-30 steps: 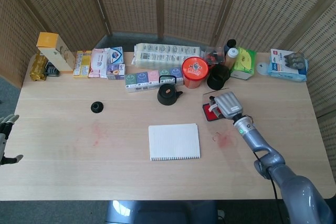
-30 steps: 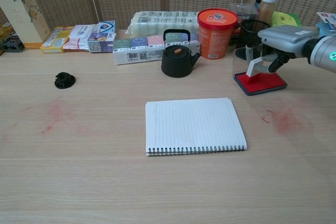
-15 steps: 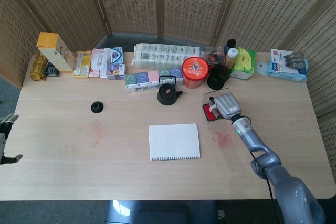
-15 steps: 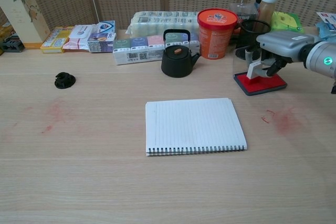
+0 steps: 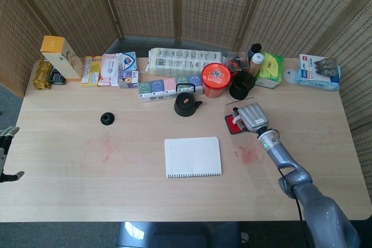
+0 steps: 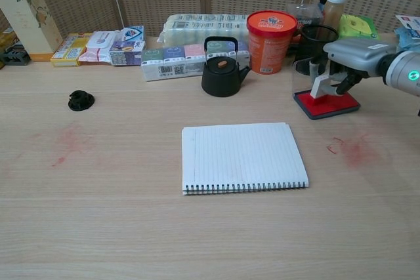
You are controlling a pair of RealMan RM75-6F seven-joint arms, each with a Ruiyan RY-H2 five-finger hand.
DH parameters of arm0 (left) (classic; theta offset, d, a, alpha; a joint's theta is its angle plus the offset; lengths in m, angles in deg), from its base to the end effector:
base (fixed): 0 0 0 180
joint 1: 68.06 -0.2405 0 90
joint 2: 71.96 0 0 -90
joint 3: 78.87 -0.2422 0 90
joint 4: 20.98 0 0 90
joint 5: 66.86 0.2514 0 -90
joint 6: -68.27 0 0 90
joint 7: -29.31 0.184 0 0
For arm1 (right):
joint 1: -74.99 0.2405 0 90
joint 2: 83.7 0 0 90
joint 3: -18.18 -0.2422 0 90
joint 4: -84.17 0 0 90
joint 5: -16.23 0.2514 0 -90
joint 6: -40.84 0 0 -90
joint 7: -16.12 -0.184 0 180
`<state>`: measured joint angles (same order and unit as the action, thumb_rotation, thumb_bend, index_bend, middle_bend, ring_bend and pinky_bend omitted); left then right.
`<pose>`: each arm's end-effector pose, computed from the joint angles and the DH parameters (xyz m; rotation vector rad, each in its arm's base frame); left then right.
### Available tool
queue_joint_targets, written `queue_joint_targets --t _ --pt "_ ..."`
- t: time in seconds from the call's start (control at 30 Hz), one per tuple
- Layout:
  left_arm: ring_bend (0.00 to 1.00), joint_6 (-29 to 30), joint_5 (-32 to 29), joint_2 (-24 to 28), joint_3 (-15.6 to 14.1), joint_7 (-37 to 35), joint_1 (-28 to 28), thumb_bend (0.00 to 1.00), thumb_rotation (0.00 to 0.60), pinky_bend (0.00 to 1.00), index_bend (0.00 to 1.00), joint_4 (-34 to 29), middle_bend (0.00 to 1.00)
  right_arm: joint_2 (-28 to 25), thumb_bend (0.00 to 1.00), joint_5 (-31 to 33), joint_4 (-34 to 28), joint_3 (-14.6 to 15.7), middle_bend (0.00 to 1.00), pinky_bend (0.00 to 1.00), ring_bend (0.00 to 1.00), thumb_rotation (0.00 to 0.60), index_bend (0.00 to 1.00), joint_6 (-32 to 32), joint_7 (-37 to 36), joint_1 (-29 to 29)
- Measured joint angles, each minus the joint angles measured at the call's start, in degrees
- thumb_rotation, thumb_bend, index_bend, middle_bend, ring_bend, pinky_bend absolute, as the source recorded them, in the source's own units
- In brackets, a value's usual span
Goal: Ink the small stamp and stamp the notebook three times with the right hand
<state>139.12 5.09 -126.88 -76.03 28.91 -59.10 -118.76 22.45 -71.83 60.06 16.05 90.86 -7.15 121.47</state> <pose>-0.3513 0.2383 0.1344 -1.3403 -1.1045 -0.6660 -0.2515 -0.4773 -0.0570 1.8797 -0.7885 0.8066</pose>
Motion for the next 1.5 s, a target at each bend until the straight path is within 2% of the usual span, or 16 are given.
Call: queue_joint_targets --t 0.33,0.43,0.77,0.87,1.13,1.23,1.5 --pt "0.00 0.09 0.57 0.13 -0.13 -0.32 -0.05 0.00 0.600 0.06 0.00 -0.03 0.00 -4.90 0.56 0.30 -7.36 -1.54 1.00 1.00 1.00 0.600 0.63 5.19 1.98 0.00" --pt "0.00 0.07 0.77 0.18 -0.16 -0.49 -0.02 0.00 0.600 0.06 0.00 0.02 0.00 -7.34 0.56 0.21 -12.57 -1.90 1.00 1.00 1.00 0.600 0.63 7.49 3.62 -0.46" --pt "0.00 0.05 0.97 0.24 -0.27 -0.56 -0.04 0.00 0.600 0.06 0.00 -0.01 0.00 -14.72 0.56 -2.57 -36.61 -1.16 1.00 1.00 1.00 0.600 0.63 13.20 14.09 -2.13" --pt "0.00 0.11 0.90 0.25 -0.26 -0.62 -0.09 0.00 0.600 0.06 0.00 0.01 0.00 -15.30 0.56 -3.92 -40.40 -0.71 1.00 1.00 1.00 0.600 0.63 13.84 17.41 -2.10" --pt "0.00 -0.35 0.64 0.23 -0.20 -0.77 0.08 0.00 0.600 0.06 0.00 0.18 0.00 -12.12 0.57 -3.57 -42.04 -1.01 1.00 1.00 1.00 0.600 0.64 12.65 21.72 -1.58" --pt "0.00 -0.47 0.50 0.28 -0.12 -1.17 0.12 0.00 0.600 0.06 0.00 0.30 0.00 -10.15 0.57 -0.91 -41.29 -1.87 1.00 1.00 1.00 0.600 0.64 11.28 24.09 -1.80" --pt "0.00 -0.98 0.31 0.26 -0.10 -1.23 0.34 0.00 0.600 0.06 0.00 0.53 0.00 -4.66 0.57 9.07 -41.37 -5.22 1.00 1.00 1.00 0.600 0.64 7.89 36.44 -3.09"
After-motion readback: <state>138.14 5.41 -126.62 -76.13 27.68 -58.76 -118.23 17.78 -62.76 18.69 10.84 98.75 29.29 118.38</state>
